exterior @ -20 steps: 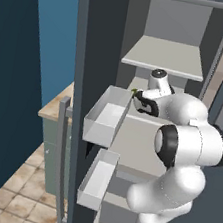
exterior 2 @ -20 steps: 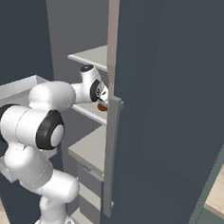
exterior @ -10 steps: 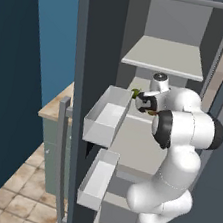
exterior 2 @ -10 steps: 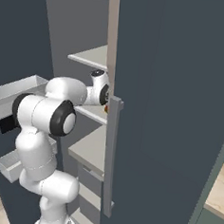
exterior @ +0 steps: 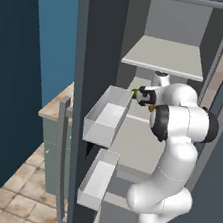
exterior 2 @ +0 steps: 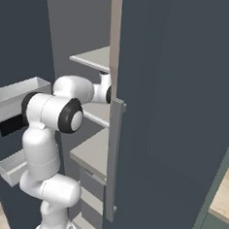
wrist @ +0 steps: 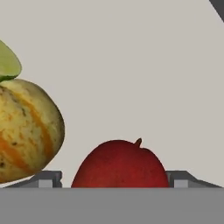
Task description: Take the lemon wedge and mango from the highest rack and move them to the second highest rack where the lime and squash are located, to maximize freezer space. Close the freezer door after rearranging.
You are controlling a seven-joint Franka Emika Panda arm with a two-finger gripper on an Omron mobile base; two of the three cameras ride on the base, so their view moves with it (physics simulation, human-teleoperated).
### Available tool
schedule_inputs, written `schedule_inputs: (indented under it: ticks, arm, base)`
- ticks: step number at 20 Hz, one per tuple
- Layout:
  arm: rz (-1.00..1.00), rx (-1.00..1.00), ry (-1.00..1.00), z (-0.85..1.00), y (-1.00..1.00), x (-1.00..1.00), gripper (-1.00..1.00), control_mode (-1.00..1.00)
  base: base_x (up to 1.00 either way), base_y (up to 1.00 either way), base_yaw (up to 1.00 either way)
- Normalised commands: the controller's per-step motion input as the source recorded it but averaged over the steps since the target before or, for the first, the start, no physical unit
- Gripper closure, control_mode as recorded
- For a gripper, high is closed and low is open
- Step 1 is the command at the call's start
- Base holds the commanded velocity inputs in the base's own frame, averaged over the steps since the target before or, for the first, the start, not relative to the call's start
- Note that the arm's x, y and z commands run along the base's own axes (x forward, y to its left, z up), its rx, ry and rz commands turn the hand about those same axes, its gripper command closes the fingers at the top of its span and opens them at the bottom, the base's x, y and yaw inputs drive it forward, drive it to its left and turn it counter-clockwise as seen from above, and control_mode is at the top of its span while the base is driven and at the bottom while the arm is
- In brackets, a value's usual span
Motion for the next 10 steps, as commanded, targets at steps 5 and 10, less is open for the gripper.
schedule_inputs:
  ticks: [5, 10]
  arm:
    - [0.0, 0.0, -0.08, -0.3, 0.12, 0.0, -1.0, -1.0]
    - [0.01, -0.05, -0.25, -0.45, 0.2, 0.0, -1.0, -1.0]
  base:
    - [0.0, 0.0, 0.0]
    - [0.0, 0.0, 0.0]
